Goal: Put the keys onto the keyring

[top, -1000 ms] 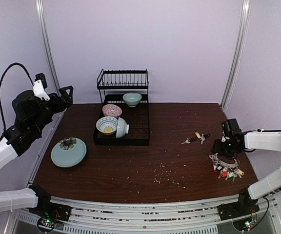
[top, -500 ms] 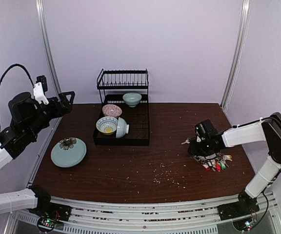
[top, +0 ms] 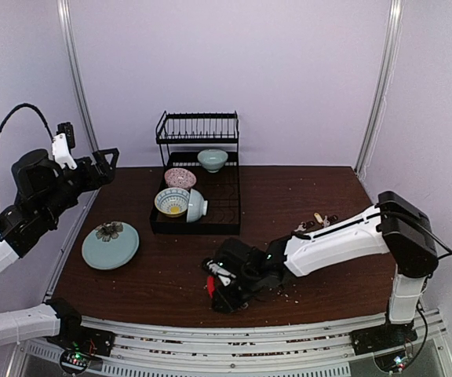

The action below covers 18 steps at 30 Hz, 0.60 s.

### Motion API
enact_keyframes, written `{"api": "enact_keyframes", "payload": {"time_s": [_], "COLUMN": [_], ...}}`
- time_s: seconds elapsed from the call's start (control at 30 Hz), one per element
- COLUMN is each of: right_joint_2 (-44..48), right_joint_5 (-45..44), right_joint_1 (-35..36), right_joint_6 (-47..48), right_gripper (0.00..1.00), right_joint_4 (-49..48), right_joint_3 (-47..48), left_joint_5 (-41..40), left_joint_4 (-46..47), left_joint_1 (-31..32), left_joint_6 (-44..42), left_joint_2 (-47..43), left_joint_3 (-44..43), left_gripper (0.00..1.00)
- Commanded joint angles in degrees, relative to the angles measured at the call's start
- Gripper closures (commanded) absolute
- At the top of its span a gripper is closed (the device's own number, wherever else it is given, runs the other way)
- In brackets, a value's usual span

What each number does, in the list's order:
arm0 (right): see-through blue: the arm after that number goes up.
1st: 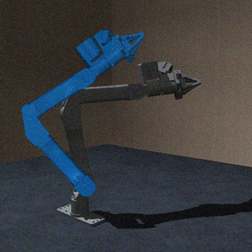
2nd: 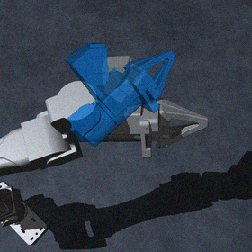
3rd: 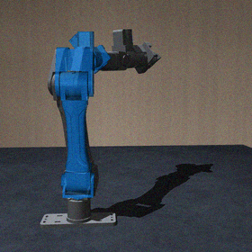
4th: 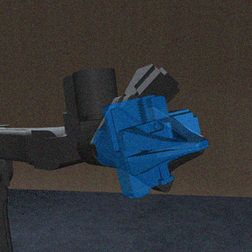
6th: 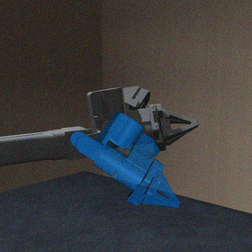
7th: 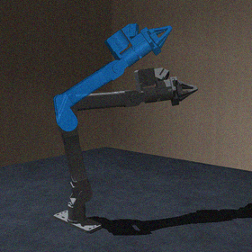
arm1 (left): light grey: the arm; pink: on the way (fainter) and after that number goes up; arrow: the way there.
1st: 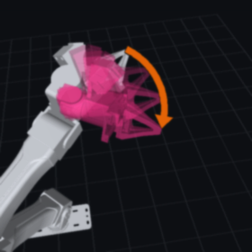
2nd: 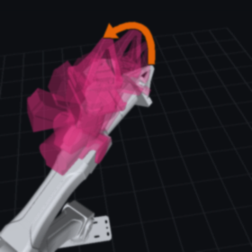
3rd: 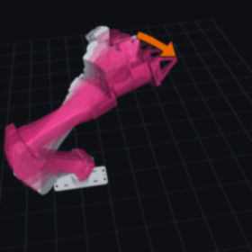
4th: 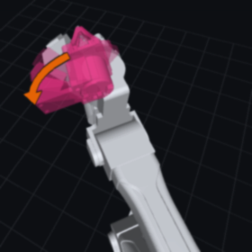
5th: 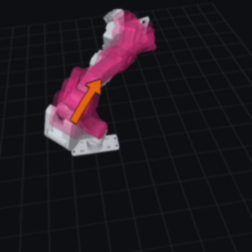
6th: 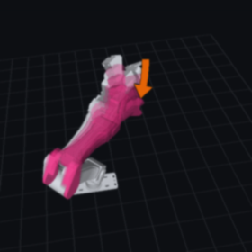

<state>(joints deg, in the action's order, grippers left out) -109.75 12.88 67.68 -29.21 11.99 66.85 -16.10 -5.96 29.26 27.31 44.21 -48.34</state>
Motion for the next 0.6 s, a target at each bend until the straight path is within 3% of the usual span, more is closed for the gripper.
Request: {"api": "enact_keyframes", "payload": {"time_s": [0.0, 0.2, 0.37, 0.57], "right_joint_2": [-4.22, 1.38, 6.85, -0.04], "right_joint_5": [2.22, 0.26, -5.00, -8.59], "right_joint_1": [3.09, 2.40, -1.08, -2.87], "right_joint_6": [5.35, 7.05, 5.05, 14.14], "right_gripper": [0.56, 0.51, 0.52, 0.51], "right_joint_4": [13.42, 12.01, 5.13, 12.73], "right_joint_3": [6.26, 10.90, 6.04, 14.36], "left_joint_5": [-0.15, 6.63, 12.91, 14.58], "left_joint_4": [0.71, -3.02, -7.28, -10.58], "left_joint_1": [0.15, 0.20, 2.91, 6.99], "left_joint_6": [-1.64, -0.25, 2.43, 4.81], "left_joint_2": [0.26, 1.14, 2.89, 8.03], "left_joint_3": [-1.52, -0.79, 2.99, 6.89], "left_gripper": [0.02, 0.02, 0.06, 0.12]}}
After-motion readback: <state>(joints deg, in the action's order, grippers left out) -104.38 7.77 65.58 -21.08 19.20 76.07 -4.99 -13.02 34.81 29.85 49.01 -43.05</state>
